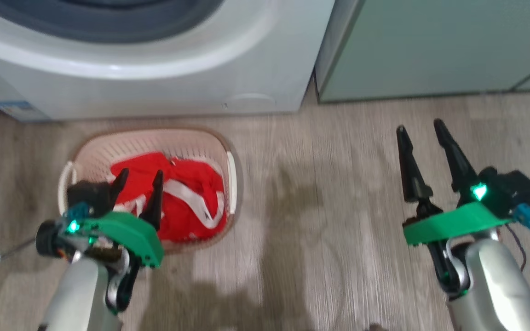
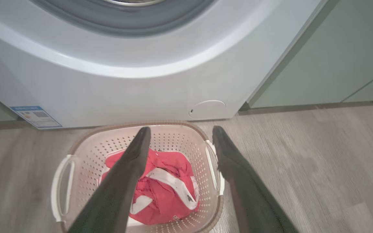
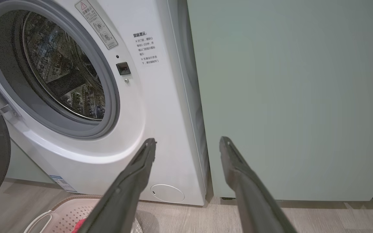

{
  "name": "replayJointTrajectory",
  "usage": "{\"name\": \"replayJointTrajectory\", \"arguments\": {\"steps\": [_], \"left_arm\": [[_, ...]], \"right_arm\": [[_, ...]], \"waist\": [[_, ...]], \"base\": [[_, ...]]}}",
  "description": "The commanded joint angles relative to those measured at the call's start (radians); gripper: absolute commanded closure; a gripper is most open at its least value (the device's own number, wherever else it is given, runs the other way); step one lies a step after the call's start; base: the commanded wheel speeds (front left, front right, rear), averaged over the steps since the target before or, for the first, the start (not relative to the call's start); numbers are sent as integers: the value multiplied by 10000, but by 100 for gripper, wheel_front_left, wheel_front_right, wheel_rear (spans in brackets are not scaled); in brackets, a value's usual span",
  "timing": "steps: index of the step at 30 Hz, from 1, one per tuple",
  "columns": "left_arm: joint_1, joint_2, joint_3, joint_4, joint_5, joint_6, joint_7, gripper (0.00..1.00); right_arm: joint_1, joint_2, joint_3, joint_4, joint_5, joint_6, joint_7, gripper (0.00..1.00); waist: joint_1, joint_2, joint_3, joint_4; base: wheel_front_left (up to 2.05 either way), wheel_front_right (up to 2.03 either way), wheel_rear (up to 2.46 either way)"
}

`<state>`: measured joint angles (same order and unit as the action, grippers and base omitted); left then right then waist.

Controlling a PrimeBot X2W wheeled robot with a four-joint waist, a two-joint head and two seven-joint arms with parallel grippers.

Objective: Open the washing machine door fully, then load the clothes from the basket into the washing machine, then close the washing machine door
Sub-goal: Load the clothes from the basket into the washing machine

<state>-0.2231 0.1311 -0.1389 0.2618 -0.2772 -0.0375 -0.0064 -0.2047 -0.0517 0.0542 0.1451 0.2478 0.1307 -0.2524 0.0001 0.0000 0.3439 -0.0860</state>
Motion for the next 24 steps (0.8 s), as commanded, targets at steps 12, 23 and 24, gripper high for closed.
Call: {"name": "replayJointTrajectory", "arguments": {"steps": [12,23,24], "left_arm": [[-3096,214,141,3952,-686,-616,427,0],[-4753,728,611,6444,-1263,-687,635,0],[-4869,810,631,6633,-1276,-686,649,0]], "right_arm": [[-1405,15,727,-819,342,0,-93,0],[-1972,15,1171,-1212,957,0,-93,0],[-2008,15,1211,-1233,1018,0,-93,0]], "waist": [[-1,0,3099,-800],[-1,0,4914,-1649],[-1,0,5045,-1716]], "base": [[0,0,0],[0,0,0],[0,0,0]]}}
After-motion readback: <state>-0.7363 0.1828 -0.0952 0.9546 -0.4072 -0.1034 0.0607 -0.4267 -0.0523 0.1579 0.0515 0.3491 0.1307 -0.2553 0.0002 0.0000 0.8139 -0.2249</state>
